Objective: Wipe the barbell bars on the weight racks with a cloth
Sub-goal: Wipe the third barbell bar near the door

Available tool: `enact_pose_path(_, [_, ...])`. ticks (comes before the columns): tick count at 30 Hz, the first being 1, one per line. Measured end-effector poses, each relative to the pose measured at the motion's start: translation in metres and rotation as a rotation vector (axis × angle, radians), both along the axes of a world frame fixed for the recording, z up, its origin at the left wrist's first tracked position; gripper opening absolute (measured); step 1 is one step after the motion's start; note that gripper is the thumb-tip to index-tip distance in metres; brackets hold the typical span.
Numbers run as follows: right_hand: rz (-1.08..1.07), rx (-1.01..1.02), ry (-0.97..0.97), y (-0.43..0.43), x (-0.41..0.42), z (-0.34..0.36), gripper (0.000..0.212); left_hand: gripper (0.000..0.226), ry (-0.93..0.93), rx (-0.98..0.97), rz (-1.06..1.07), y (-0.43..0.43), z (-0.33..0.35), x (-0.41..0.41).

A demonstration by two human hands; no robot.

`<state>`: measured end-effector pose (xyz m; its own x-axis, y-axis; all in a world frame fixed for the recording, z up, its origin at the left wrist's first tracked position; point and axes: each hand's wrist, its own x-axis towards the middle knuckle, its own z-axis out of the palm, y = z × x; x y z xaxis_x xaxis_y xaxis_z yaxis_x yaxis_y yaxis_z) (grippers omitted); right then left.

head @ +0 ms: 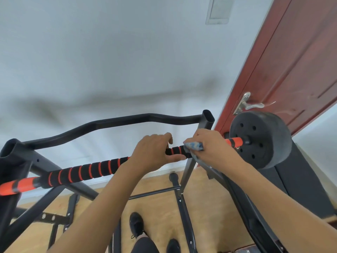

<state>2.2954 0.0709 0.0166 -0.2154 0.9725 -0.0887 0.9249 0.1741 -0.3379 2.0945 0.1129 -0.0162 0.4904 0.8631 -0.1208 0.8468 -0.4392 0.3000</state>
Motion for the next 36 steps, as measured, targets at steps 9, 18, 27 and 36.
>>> enact_pose_path(9, [-0.016,0.031,-0.122,0.010,-0.016,-0.015,0.007,0.051,0.246,0.364,-0.055,-0.029,-0.026,0.005])
enact_pose_path(18, [-0.076,0.055,-0.240,0.046,0.001,-0.012,0.015,0.046,0.167,0.581,-0.081,-0.043,-0.044,0.005])
enact_pose_path(27, [-0.040,0.093,0.041,-0.033,0.020,-0.039,0.030,0.049,0.196,0.431,-0.050,-0.036,-0.031,0.005])
enact_pose_path(36, [0.018,0.176,-0.083,-0.060,0.028,-0.074,0.085,0.054,0.136,0.008,-0.057,-0.008,-0.021,0.003])
